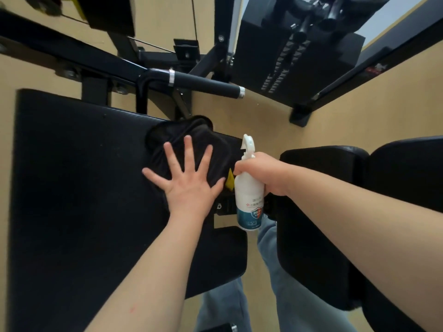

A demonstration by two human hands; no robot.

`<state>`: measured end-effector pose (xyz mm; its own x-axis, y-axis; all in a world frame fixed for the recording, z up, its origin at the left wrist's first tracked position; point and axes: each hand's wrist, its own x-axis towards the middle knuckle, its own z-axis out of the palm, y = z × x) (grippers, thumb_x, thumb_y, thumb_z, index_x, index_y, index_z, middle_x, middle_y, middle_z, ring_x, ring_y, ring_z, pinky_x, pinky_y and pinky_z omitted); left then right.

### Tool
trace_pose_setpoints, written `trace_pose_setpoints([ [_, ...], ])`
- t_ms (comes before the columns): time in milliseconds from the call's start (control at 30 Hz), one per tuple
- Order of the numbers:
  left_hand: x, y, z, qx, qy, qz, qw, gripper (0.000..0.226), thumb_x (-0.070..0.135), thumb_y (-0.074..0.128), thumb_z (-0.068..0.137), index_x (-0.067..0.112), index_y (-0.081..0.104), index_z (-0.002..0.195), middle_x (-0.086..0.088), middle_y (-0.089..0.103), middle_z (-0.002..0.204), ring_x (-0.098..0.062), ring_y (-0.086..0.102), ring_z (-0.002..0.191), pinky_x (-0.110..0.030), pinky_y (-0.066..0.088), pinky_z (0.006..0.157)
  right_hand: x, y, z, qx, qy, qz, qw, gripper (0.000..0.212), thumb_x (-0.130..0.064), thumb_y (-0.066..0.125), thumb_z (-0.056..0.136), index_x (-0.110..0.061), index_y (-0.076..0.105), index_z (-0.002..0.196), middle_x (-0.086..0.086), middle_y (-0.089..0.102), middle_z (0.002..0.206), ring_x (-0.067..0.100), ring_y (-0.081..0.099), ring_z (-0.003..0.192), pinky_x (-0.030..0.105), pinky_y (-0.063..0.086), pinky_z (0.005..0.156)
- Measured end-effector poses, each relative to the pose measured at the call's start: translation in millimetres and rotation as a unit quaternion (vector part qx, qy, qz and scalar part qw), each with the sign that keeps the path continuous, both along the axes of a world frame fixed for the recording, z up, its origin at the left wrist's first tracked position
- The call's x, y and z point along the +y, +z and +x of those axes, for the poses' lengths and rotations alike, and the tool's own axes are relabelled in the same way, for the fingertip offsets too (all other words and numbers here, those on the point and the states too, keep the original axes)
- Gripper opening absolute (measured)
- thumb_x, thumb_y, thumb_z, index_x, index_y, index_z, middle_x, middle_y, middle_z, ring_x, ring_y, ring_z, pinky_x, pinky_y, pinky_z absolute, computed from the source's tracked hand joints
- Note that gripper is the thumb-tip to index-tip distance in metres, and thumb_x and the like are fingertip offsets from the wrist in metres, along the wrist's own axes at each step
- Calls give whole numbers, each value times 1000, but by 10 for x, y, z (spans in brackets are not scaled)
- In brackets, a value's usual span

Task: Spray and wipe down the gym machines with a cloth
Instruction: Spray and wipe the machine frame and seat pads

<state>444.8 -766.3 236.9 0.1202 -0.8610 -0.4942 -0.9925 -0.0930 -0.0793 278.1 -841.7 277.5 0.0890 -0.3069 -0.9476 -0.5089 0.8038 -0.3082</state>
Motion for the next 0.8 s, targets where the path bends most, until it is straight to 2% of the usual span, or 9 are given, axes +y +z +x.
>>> trace_pose_setpoints([
  [67, 190, 73, 138, -13, 19, 11, 1000, 88, 82, 13, 91, 40, -33, 153, -9, -48, 157, -47, -42, 141, -85, -7, 106, 29, -19, 83, 4, 2, -32, 999, 37, -23, 72, 93, -14, 56, 125, 13, 68, 113, 29, 69, 100, 45, 58, 89],
  [233, 244, 52, 172, -32, 49, -2, 998, 88, 79, 10, 93, 32, -33, 153, -15, -43, 159, -53, -40, 141, -82, -9, 109, 87, -82, 167, -38, -107, -120, 986, 38, -41, 79, 91, -21, 66, 120, 2, 72, 112, 21, 70, 104, 45, 59, 94],
  [367, 19, -4, 67, -32, 55, -22, 998, 85, 77, 11, 93, 35, -28, 156, -20, -39, 160, -56, -35, 142, -84, -6, 108, 142, -143, 212, -40, -138, -193, 971, 17, -52, 58, 103, -35, 58, 108, -3, 72, 110, 15, 70, 103, 36, 56, 87],
  [433, -191, -35, 43, -30, 40, -41, 998, 82, 77, 13, 94, 39, -22, 158, -21, -37, 161, -56, -32, 144, -85, -6, 106, 155, -169, 219, -20, -125, -225, 966, 23, -53, 49, 107, -32, 51, 118, 0, 70, 109, 16, 69, 99, 37, 56, 85],
  [533, -584, -87, 72, -23, -28, -62, 997, 74, 75, 13, 96, 43, -5, 161, -18, -23, 167, -52, -26, 148, -86, -7, 104, 135, -158, 171, -7, -61, -265, 962, 30, -50, 49, 107, -26, 48, 126, 0, 67, 105, 15, 69, 93, 34, 55, 76],
  [633, -847, -76, 98, -18, -74, -54, 996, 62, 67, 11, 100, 47, 20, 157, -13, -3, 171, -45, -13, 154, -86, -9, 102, 70, -129, 94, -16, -29, -280, 959, 21, -45, 60, 103, -31, 56, 117, -2, 72, 102, 15, 72, 92, 38, 60, 80],
  [700, -808, -64, 69, -8, -65, -62, 996, 55, 61, 15, 103, 46, 28, 154, -12, 3, 172, -44, -8, 155, -85, -8, 103, 18, -85, 47, -26, -36, -261, 964, 21, -40, 67, 99, -31, 59, 116, -1, 73, 104, 18, 74, 95, 47, 62, 86],
  [733, -720, -75, 24, -2, -64, -66, 996, 53, 58, 17, 104, 44, 26, 155, -12, 1, 172, -44, -9, 155, -85, -6, 104, 7, -56, 25, -38, -44, -243, 968, 22, -38, 68, 99, -31, 59, 117, 0, 73, 105, 20, 75, 96, 51, 63, 88],
  [800, -421, -110, -114, 15, -81, -59, 995, 59, 54, 22, 105, 41, 8, 160, -12, -12, 171, -46, -18, 153, -85, -4, 104, 10, 10, -2, -59, -51, -224, 971, 19, -34, 68, 100, -30, 59, 116, 3, 76, 104, 21, 76, 94, 53, 63, 89],
])
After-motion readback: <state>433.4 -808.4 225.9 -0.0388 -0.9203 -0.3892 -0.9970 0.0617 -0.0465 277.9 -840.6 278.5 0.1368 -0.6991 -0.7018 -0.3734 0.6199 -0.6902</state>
